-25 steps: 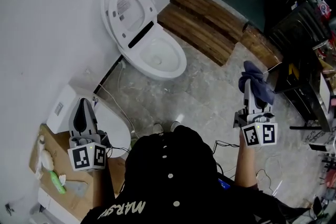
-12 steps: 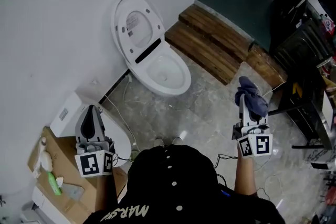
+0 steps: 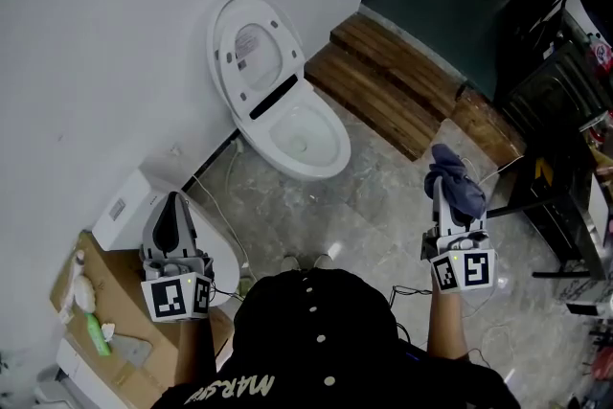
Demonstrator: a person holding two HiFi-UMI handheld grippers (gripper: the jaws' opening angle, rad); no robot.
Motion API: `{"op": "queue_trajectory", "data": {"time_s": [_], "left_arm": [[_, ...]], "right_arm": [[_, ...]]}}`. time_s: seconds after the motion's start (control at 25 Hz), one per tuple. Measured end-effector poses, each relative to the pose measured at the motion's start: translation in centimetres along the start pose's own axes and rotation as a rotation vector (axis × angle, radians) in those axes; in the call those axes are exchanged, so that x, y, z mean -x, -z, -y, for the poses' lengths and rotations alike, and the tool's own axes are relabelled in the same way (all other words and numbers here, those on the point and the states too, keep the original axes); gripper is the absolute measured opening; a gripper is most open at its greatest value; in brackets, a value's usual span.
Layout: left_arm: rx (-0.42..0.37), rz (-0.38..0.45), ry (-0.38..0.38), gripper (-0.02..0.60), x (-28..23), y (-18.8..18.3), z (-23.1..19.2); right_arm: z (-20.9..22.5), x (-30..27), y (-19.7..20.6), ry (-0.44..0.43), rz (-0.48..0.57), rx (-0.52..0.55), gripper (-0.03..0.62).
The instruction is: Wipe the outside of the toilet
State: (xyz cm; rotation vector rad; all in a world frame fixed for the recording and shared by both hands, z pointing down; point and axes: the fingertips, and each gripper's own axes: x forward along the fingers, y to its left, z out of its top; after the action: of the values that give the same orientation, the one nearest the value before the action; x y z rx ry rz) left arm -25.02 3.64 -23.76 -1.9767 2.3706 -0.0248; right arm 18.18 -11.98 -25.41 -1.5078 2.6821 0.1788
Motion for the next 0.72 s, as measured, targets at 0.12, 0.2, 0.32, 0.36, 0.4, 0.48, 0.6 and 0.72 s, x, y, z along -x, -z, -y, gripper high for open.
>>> {"op": "queue_trajectory", "data": {"time_s": [0.12,0.2,0.32,0.36,0.4,0.48,0.6,0.72], "left_arm": [[0.005,0.000,0.002,0.009,0.0,0.0,0.2],[0.006,-0.006,0.005,0.009,0.0,0.0,0.5],[0.008,-0.013,0.005,0.009,0.2,0.1,0.8],[0.008,-0.012,0.005,0.009,0.2,0.1,0.9],[0.007,-0.010,0.005,0.011,0.2,0.1,1.0],[0.005,-0.006,0.004,0.009,0.3,0.0,1.1],[0.006,0.002,-0.002,0.009,0.4,-0.2,1.1],[0.009,-0.002,-0.004,0.009,0.7,-0.1,1.3]], "right_arm": [[0.0,0.0,0.0,-0.001,-0.003,-0.002,0.121],[0.0,-0.1,0.0,-0.002,-0.008,-0.009,0.121],[-0.1,-0.1,0.1,-0.013,-0.013,-0.019,0.121],[-0.1,-0.1,0.2,-0.017,-0.013,-0.020,0.121],[-0.2,-0.2,0.2,-0.020,-0.013,-0.021,0.121],[-0.2,-0.2,0.3,-0.025,-0.014,-0.022,0.121],[-0.3,-0.3,0.3,-0.033,-0.012,-0.023,0.121],[-0.2,-0.1,0.3,-0.036,-0.013,-0.022,0.121]]}}
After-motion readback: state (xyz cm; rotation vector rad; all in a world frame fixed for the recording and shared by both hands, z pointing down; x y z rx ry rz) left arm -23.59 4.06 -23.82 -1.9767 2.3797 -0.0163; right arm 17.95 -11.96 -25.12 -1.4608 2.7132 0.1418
